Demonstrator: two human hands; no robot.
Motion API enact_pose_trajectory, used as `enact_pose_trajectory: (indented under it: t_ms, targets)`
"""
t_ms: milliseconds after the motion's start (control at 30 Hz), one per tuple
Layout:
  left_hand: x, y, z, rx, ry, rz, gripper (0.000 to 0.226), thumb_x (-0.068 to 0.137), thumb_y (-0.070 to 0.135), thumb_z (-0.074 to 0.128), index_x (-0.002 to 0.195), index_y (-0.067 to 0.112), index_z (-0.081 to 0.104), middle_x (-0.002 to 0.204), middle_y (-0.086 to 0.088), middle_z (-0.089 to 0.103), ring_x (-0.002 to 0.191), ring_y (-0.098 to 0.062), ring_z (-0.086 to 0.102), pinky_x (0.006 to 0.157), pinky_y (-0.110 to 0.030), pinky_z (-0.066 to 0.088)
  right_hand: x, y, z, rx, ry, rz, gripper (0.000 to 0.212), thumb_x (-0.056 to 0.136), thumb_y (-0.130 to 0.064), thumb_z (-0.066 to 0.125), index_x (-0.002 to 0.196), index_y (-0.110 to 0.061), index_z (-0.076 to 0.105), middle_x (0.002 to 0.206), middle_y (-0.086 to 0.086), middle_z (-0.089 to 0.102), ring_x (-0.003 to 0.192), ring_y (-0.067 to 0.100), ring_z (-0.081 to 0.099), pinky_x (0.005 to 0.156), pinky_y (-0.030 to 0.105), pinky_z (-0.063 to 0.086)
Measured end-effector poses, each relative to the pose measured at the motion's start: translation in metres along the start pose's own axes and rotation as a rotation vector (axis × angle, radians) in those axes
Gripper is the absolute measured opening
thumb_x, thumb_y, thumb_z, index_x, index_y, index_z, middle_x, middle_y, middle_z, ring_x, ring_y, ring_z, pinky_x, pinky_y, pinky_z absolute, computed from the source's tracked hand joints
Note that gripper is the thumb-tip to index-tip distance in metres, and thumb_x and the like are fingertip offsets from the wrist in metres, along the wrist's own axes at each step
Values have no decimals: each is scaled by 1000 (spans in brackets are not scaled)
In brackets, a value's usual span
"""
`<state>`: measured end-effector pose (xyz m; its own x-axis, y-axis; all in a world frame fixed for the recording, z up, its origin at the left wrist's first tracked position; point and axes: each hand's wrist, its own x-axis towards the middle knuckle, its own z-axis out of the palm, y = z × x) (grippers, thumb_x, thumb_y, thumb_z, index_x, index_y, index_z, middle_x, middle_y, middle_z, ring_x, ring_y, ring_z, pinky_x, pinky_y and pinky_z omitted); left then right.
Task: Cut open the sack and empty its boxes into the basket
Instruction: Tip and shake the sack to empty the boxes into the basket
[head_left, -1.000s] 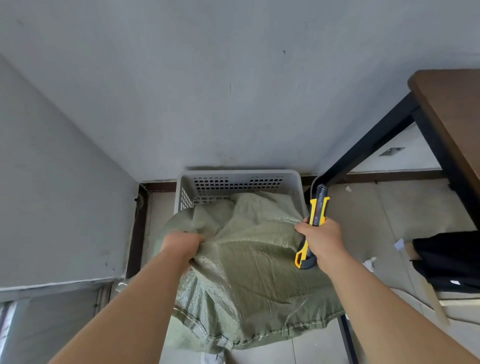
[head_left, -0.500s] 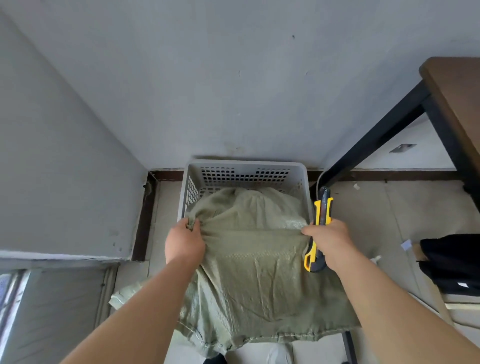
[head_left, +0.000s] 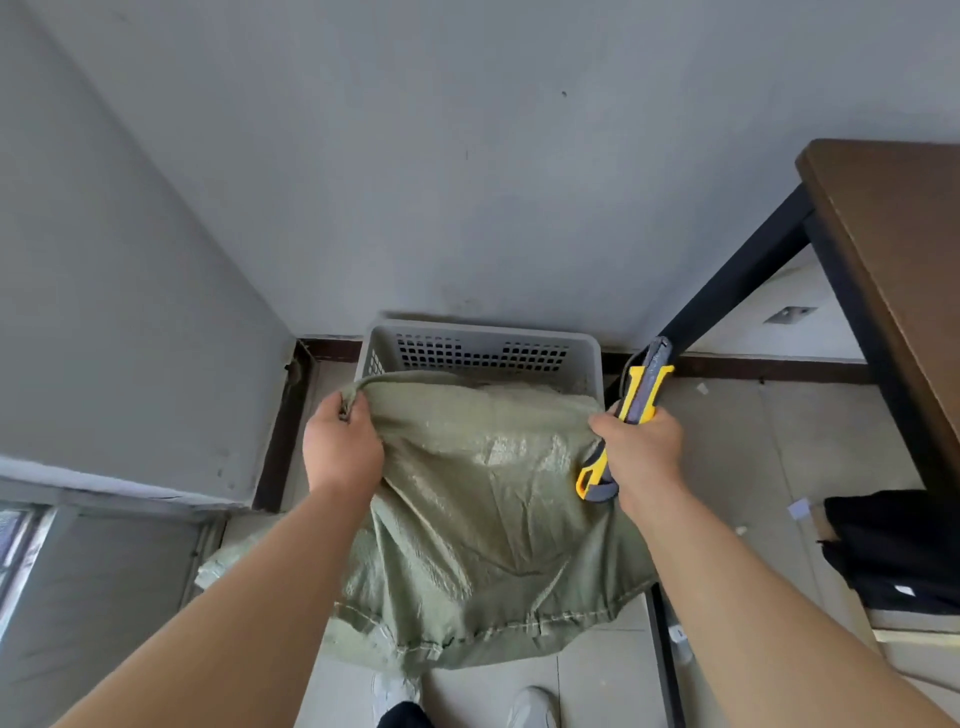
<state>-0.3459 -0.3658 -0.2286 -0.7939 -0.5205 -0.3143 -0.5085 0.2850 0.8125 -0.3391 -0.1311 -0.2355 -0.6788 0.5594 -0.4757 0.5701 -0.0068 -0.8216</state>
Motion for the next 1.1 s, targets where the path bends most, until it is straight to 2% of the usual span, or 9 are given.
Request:
enact_pose_trajectory:
  t_ms: [133, 267, 367, 533, 667, 733, 867, 1000, 1100]
  targets:
    - [11, 13, 3, 7, -76, 60, 20, 103, 26, 39, 112, 19, 55, 84, 6, 55, 75, -17, 55, 67, -30, 45, 6, -6, 2, 44, 55, -39, 27, 79, -3, 64, 65, -20, 48, 57, -1, 44, 53, 19, 41, 54, 27, 37]
    - [31, 4, 4, 333, -296, -14, 28, 100, 13, 39, 118, 6, 59, 75, -3, 56, 57, -18, 47, 50, -25, 37, 14, -2, 5, -40, 7, 1, 25, 82, -2, 62, 68, -15, 45, 58, 3, 42, 50, 19, 36, 49, 25, 32]
    - [37, -6, 4, 296, -270, -182, 32, 91, -2, 39, 113, 0, 62, 65, -5, 49, 52, -18, 40, 47, -25, 31, 21, 4, 8, -122, -1, 21, 18, 81, -5, 63, 76, -13, 48, 61, 5, 42, 54, 21, 36, 49, 26, 30]
    - [32, -26, 14, 186, -186, -333, 34, 98, 14, 41, 122, -4, 58, 67, -3, 44, 56, -15, 39, 65, -33, 39, 22, 21, 11, -122, 6, 62, 14, 79, -3, 64, 80, -11, 52, 63, 6, 45, 57, 21, 39, 50, 26, 31]
    - [33, -13, 23, 10, -43, -108, 31, 102, 22, 37, 117, 6, 58, 84, -2, 57, 70, -18, 52, 63, -28, 41, 25, 18, 13, 42, 55, 67, 21, 78, -4, 64, 70, -17, 50, 58, 3, 44, 49, 22, 38, 46, 25, 39]
    - [35, -4, 27, 73, -73, 15, 30, 102, 23, 36, 117, 8, 57, 93, -2, 59, 84, -23, 57, 73, -29, 42, 27, 13, 16, 47, 58, 46, 23, 79, -4, 63, 69, -18, 48, 57, 3, 43, 46, 21, 37, 39, 19, 35]
    - [51, 3, 27, 328, -121, 51, 34, 100, 32, 35, 124, 21, 56, 105, -1, 61, 110, -33, 55, 87, -42, 48, 35, 1, 13, 93, 80, 64, 24, 77, -3, 64, 68, -19, 49, 60, 3, 44, 48, 22, 39, 41, 21, 35]
    - [60, 20, 22, 644, -81, 178, 31, 101, 37, 32, 112, 23, 57, 107, -7, 58, 95, -34, 55, 72, -36, 38, 40, -14, 12, 46, 39, -2, 25, 80, -4, 66, 68, -20, 50, 61, 2, 48, 52, 20, 44, 48, 23, 39]
    - [66, 27, 23, 565, -107, 185, 24, 102, 30, 32, 97, 17, 52, 84, -3, 52, 77, -26, 47, 70, -33, 35, 45, -22, 17, 11, 12, -58, 25, 81, -4, 65, 68, -19, 50, 62, 2, 48, 55, 17, 43, 47, 23, 37]
